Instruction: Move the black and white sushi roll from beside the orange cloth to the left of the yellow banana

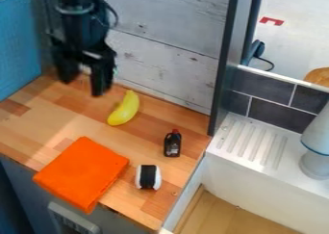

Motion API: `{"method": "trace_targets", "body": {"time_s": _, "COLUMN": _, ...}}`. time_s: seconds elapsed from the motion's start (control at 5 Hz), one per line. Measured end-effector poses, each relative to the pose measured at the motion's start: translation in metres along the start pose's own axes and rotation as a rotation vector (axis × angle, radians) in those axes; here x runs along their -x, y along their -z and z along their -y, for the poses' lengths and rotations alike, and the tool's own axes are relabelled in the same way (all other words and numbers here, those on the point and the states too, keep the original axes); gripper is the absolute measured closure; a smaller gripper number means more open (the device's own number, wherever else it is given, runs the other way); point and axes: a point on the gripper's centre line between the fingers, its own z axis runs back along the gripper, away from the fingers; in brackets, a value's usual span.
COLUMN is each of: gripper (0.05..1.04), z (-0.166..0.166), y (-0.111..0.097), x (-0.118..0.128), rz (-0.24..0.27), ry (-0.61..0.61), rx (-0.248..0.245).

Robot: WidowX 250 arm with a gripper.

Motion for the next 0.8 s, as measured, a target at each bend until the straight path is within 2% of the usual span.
{"method": "trace_targets", "body": {"time_s": 0.6, "gripper": 0.083, "z": 0.056, "y": 0.044, "x": 0.01, "rz": -0.027, "ry": 0.315, "rx": -0.054}}
{"method": "trace_targets", "body": {"time_s": 0.8, "gripper": 0.083, "z": 0.071, "y": 0.057, "x": 0.012, "rz": -0.013, "ry": 0.384, "rx": -0.066}}
